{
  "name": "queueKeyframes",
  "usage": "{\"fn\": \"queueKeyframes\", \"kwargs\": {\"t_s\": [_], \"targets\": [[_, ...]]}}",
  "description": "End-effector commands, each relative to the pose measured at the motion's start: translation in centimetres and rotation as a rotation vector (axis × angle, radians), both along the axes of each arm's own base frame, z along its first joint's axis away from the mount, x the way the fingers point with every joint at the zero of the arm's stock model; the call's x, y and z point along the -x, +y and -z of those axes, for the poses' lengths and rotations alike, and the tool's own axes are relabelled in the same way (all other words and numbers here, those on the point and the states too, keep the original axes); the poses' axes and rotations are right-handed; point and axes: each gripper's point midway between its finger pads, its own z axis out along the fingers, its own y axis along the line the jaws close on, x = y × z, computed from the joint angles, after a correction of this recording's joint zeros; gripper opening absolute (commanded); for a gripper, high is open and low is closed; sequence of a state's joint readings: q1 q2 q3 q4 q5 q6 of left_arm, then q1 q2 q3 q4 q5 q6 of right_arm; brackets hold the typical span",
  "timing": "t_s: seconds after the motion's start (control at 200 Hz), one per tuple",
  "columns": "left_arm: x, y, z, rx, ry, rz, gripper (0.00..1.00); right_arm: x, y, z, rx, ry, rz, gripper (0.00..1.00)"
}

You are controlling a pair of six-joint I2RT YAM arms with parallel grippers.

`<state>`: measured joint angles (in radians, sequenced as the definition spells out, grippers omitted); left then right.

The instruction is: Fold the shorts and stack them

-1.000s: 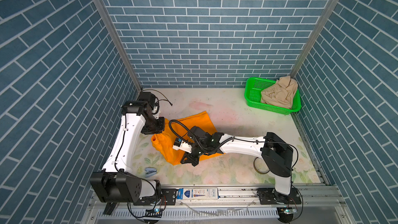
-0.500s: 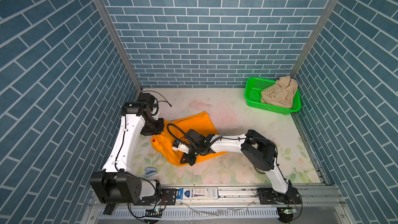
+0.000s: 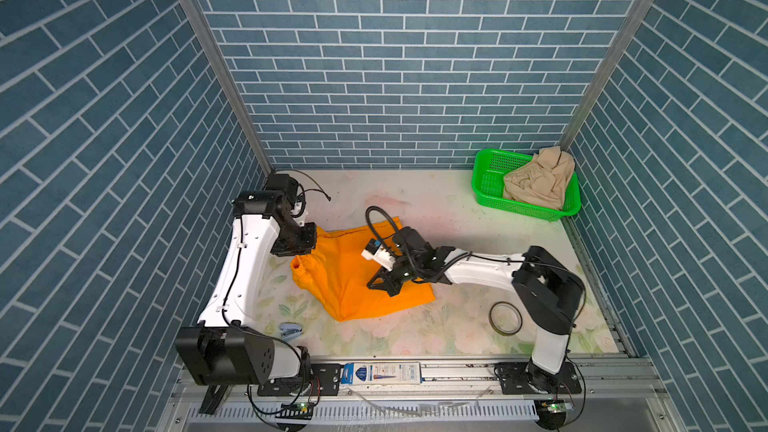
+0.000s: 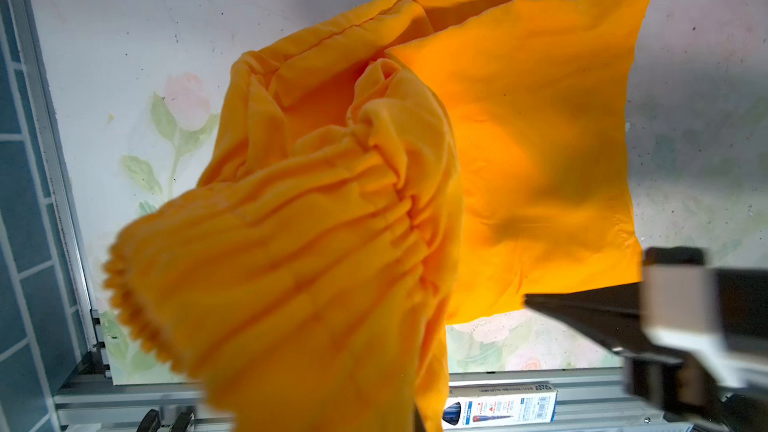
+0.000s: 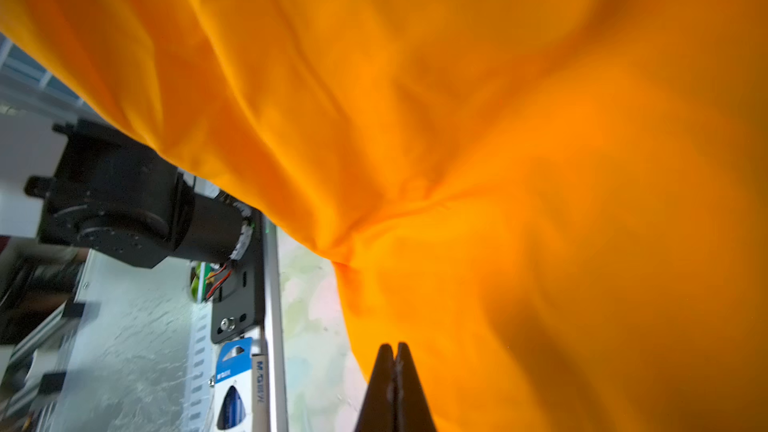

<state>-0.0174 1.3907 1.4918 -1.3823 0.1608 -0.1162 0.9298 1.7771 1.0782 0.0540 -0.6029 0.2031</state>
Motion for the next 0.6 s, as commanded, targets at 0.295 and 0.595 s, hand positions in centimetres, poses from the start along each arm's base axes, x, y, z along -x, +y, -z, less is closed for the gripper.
{"fn": "queueKeyframes", "kwargs": {"t_s": [0.295,0.595], "targets": [[-2.0,-5.0,-0.3,-0.073,0.043,0.029,0.0,2.7,-11.1,8.0,0.259,0.047,0.147,0.0],[-3.9,-12.1,1.6,-0.058,0.065,0.06,0.0,3.8,-11.3,8.2,0.183,0.065,0.152,0.0]]}}
